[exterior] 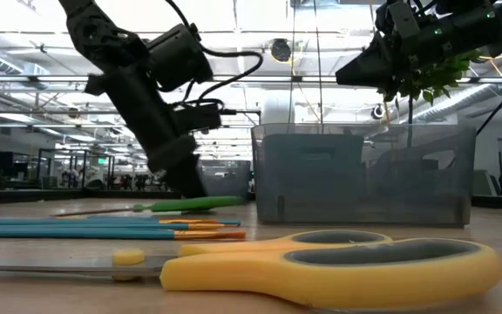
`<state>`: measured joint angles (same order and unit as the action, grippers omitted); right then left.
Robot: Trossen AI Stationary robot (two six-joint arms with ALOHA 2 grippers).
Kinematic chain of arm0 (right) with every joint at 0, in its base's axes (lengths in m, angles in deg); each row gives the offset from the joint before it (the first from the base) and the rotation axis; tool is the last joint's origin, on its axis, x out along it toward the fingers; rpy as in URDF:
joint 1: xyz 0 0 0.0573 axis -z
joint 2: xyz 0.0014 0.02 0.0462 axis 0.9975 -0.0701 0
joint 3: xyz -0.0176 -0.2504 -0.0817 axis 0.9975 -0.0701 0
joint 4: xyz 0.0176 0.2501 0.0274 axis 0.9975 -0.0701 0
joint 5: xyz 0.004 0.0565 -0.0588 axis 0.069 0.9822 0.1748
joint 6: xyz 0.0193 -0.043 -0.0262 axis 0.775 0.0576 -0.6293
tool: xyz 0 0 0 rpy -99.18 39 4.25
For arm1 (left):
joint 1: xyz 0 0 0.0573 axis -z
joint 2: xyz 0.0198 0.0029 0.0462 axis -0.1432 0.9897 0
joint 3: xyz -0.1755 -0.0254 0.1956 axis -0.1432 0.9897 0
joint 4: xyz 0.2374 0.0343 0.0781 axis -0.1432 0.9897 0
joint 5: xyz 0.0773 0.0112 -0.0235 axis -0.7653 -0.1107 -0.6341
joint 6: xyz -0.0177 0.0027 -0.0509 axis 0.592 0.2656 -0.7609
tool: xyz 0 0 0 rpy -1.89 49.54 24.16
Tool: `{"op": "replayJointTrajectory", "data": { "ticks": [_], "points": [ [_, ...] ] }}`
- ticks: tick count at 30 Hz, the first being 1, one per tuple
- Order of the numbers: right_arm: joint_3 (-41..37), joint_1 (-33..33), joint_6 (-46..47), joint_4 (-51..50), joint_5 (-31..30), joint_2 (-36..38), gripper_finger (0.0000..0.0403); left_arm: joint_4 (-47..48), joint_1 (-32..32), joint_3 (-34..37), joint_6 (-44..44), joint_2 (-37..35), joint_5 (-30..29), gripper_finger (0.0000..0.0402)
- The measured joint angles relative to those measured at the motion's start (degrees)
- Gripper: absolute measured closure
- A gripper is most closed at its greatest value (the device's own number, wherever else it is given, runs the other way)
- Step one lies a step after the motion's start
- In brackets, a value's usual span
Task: Pick & Place Paint Supplies
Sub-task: Put the green scissors into the top black bin
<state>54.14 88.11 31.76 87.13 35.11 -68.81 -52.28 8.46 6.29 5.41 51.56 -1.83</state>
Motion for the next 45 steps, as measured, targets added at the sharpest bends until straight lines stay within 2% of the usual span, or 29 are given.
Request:
{"op": "replayJointTrajectory", "data": {
  "ticks": [9, 16, 18, 20, 23, 26, 30, 36, 39, 45],
  "points": [
    [0.0, 0.0, 0.0, 0.0, 0.0, 0.0, 0.0326, 0.8, -3.5, 0.0, 1.9, -13.6, -3.1, 0.0393],
    [0.0, 0.0, 0.0, 0.2, 0.0, 0.0, 0.0326, -6.9, -10.1, -0.1, 8.1, -23.1, -8.5, 0.0399],
    [0.0, 0.0, 0.0, 0.2, 0.0, 0.0, 0.0326, -9.6, -12.6, -0.3, 9.2, -24.3, -7.4, 0.0399],
    [0.0, 0.0, 0.0, 0.3, 0.1, 0.0, 0.0326, -8.3, -14.9, -0.2, 9.3, -24.9, -2.4, 0.0392],
    [0.0, 0.0, 0.0, 0.1, 0.1, 0.0, 0.0326, -6.2, -17.1, -0.2, 5.2, -24.0, 7.2, 0.0381],
    [0.0, 0.0, 0.0, 0.1, 0.2, 0.0, 0.0326, -5.3, -16.1, -0.2, -0.4, -21.0, 10.4, 0.0372],
    [0.0, 0.0, -0.2, 0.3, 0.2, 0.0, 0.0326, -6.4, -11.6, -0.2, -3.2, -15.2, 8.2, 0.0355],
    [0.0, 0.0, -0.2, 0.3, 0.2, 0.0, 0.0326, -5.0, -6.6, -0.1, -7.9, -7.5, -4.8, 0.0311],
    [0.0, 0.0, -0.2, 0.3, 0.2, 0.0, 0.0326, -4.4, -5.6, -0.1, -9.5, -5.5, -4.9, 0.0290],
    [0.0, 0.0, -0.2, 0.4, 0.2, 0.0, 0.0326, -5.0, -3.9, -0.2, -9.4, -1.5, -0.3, 0.0274]
  ]
}}
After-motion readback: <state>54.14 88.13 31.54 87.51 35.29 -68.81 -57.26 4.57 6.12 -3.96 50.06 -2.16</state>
